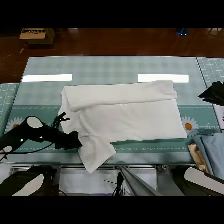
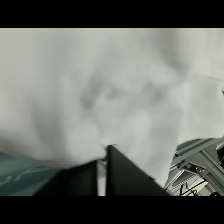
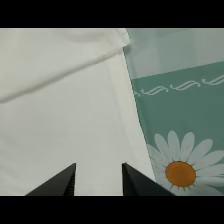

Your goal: Fold the shirts.

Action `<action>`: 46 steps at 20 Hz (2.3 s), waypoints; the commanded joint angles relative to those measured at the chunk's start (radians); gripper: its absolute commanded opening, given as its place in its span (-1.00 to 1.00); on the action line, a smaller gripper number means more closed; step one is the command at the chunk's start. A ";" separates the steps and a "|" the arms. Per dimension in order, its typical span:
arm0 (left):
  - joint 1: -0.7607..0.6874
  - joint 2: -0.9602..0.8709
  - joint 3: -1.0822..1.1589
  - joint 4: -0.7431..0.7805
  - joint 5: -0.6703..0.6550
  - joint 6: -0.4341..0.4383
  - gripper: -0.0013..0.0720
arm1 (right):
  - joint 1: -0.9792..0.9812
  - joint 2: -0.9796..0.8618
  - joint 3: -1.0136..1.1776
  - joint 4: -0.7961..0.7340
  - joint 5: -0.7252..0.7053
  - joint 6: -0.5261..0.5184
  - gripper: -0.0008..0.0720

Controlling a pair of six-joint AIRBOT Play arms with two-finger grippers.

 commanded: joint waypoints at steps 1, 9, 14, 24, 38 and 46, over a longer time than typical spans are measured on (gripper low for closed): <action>-0.042 -0.066 -0.001 -0.005 0.093 -0.001 -0.91 | -0.001 0.001 0.000 -0.004 0.011 0.000 0.07; -0.037 -0.027 -0.001 0.019 0.084 0.003 -0.92 | -0.112 -0.072 -0.094 -0.015 0.087 -0.049 0.26; -0.037 0.013 0.004 0.018 0.089 0.003 -0.91 | -0.095 -0.170 -0.200 -0.113 0.100 -0.080 0.26; -0.037 0.022 0.005 0.003 0.111 0.003 -0.91 | -0.094 -0.172 -0.335 -0.184 0.060 -0.055 0.35; -0.007 0.058 0.145 -0.016 0.100 0.018 -0.92 | 0.053 -0.148 -0.328 0.020 -0.076 -0.146 -0.92; 0.016 0.130 0.498 0.003 0.151 0.026 -0.92 | 0.259 -0.038 -0.028 0.232 -0.210 -0.141 -0.92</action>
